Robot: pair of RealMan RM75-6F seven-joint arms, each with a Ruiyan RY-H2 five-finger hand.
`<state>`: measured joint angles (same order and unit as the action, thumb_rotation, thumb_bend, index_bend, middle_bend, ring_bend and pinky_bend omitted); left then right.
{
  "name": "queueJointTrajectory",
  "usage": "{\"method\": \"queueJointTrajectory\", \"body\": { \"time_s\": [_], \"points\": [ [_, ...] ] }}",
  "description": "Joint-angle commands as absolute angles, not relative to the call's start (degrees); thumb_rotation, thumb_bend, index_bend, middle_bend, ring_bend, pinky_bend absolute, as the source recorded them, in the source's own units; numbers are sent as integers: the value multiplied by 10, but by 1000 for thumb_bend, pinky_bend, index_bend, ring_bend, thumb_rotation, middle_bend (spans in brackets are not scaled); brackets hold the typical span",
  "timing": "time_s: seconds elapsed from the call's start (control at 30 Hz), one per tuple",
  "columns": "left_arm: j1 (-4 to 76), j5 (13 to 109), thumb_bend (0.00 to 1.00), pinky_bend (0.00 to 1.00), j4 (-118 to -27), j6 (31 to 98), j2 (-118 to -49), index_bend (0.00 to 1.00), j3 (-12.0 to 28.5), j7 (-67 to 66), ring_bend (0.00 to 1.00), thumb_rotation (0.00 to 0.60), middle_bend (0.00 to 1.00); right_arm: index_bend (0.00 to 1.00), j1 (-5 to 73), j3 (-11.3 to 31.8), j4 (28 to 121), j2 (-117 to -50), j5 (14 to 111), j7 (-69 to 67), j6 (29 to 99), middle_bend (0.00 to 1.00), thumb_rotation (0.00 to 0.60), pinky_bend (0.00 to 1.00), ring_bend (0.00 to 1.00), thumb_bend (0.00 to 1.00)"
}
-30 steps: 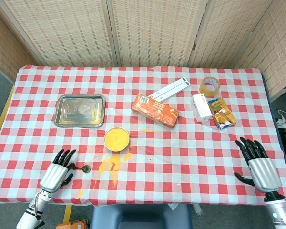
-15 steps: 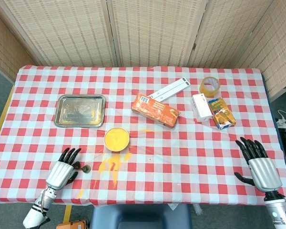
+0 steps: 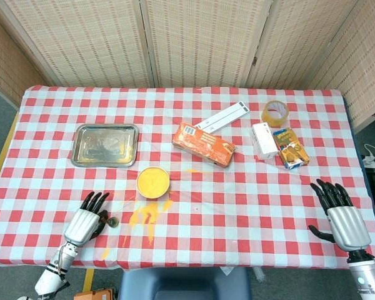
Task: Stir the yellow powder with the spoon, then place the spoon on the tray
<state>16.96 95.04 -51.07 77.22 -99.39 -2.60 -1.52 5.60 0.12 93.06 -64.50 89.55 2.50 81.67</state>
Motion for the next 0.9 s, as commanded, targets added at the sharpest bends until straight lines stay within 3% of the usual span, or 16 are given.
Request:
{"method": "queueJointTrajectory", "body": {
  "time_s": [0.03,0.9],
  "points": [
    [170,949,420,35,-511,772,-994,564,-26,-15,0,600,36,0,56,1,931,-645,895,25,816,0,600,0,0,86],
    [166,935,461,37,-534,817,-972,664,-11,4,0,600,94,0,58,0,934,-647,891,34,809,0,600,0,0,86]
  ]
}}
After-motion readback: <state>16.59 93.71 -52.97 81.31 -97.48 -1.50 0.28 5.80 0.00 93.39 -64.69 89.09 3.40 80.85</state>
